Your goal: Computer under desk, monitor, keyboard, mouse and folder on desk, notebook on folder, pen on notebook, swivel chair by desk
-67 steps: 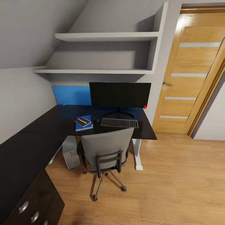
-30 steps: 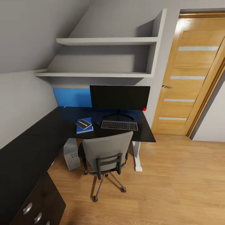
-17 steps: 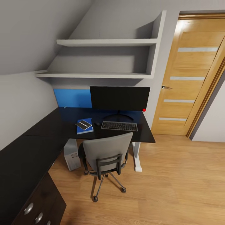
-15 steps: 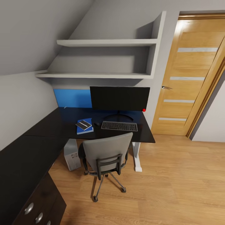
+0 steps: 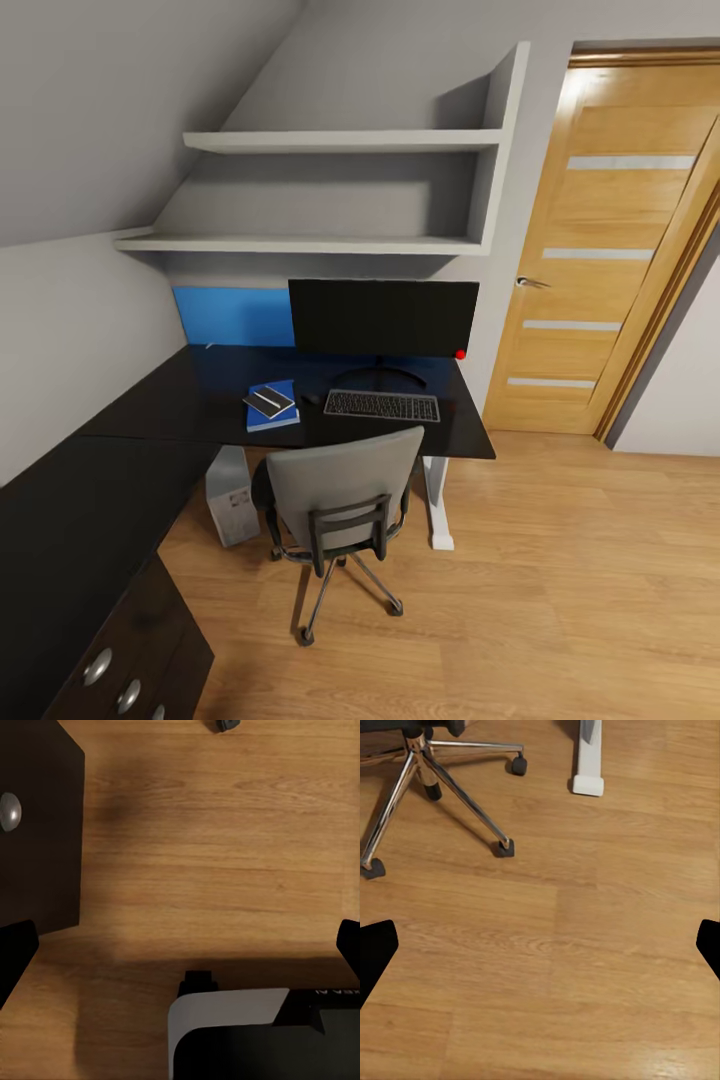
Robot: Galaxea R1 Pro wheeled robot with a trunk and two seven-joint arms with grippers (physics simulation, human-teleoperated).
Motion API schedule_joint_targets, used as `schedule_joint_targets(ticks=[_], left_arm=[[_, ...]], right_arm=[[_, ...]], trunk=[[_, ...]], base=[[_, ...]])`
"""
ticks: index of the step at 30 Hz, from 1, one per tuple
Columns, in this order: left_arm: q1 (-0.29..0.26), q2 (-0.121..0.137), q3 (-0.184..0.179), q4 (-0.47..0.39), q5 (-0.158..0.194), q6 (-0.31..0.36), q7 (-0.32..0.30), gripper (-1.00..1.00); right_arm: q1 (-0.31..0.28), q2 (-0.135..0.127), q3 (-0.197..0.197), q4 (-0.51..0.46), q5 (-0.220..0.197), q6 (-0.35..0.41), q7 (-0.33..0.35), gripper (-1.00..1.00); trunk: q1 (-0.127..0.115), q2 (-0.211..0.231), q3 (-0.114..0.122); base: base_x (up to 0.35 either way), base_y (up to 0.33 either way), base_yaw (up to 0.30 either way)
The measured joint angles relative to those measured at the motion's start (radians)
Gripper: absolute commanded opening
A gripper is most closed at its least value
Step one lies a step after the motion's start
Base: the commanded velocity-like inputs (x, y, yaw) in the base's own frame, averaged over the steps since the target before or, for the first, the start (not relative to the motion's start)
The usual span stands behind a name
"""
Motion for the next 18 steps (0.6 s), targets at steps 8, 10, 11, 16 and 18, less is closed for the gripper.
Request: schedule_joint_targets(ticks=[8, 10, 11, 16, 18], left_arm=[[0.000, -0.007, -0.003, -0.001, -0.003, 0.001, -0.001, 1.00], [0.000, -0.007, -0.003, -0.001, -0.003, 0.000, -0.001, 1.00], [0.000, -0.007, -0.003, -0.001, -0.004, 0.000, -0.001, 1.00], [0.000, -0.009, -0.004, -0.001, -0.005, 0.000, -0.001, 1.00], [0.000, -0.014, -0.004, -0.002, -0.005, -0.001, -0.002, 1.00]], right_arm=[[0.000, 0.000, 0.000, 0.000, 0.000, 0.000, 0.000, 1.00], [0.000, 0.000, 0.000, 0.000, 0.000, 0.000, 0.000, 1.00], [0.000, 0.000, 0.000, 0.000, 0.000, 0.000, 0.000, 1.00], [0.000, 0.000, 0.000, 0.000, 0.000, 0.000, 0.000, 1.00], [0.000, -0.001, 0.000, 0.000, 0.000, 0.000, 0.000, 1.00]], trunk=[[-0.031, 0.056, 0.025], [-0.035, 0.063, 0.028], [-0.035, 0.063, 0.028], [-0.035, 0.063, 0.028], [-0.035, 0.063, 0.028]], base=[[0.000, 0.000, 0.000], [0.000, 0.000, 0.000], [0.000, 0.000, 0.000], [0.000, 0.000, 0.000], [0.000, 0.000, 0.000]])
